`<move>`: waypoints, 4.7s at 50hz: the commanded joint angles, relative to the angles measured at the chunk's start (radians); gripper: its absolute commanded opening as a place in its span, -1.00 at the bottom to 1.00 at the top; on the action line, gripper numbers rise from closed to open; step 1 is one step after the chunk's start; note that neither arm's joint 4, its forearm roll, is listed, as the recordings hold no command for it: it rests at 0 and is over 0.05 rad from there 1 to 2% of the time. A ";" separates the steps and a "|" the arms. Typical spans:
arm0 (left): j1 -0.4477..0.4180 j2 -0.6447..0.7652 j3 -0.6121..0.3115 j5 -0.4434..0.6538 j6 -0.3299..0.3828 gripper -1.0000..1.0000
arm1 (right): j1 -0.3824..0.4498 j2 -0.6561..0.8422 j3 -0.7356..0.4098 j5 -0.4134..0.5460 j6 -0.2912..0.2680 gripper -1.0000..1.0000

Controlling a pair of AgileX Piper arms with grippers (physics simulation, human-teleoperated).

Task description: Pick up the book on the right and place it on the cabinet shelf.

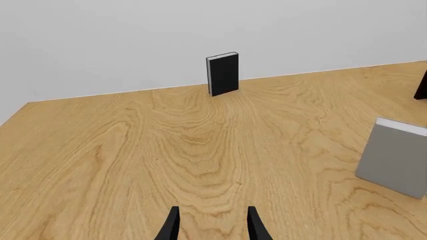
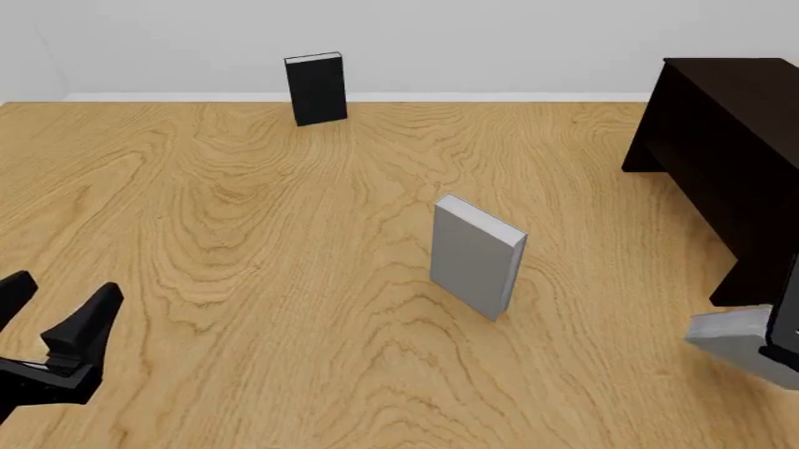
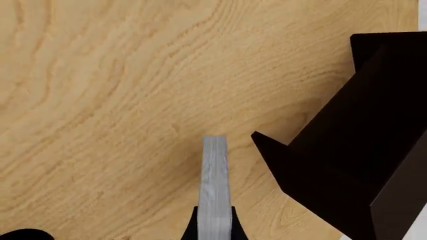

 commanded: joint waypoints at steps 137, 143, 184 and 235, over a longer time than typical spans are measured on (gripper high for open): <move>-0.020 -0.042 0.000 0.037 -0.001 1.00 | 0.148 0.875 -0.052 -1.695 -0.177 -1.00; -0.021 -0.040 0.000 0.037 -0.003 1.00 | 0.133 0.899 -0.059 -1.700 -0.183 -1.00; -0.024 -0.003 0.000 0.007 0.000 1.00 | -0.002 0.993 -0.118 -1.719 -0.194 -1.00; -0.021 0.011 0.000 0.006 -0.001 1.00 | -0.090 1.108 -0.241 -1.659 -0.180 -1.00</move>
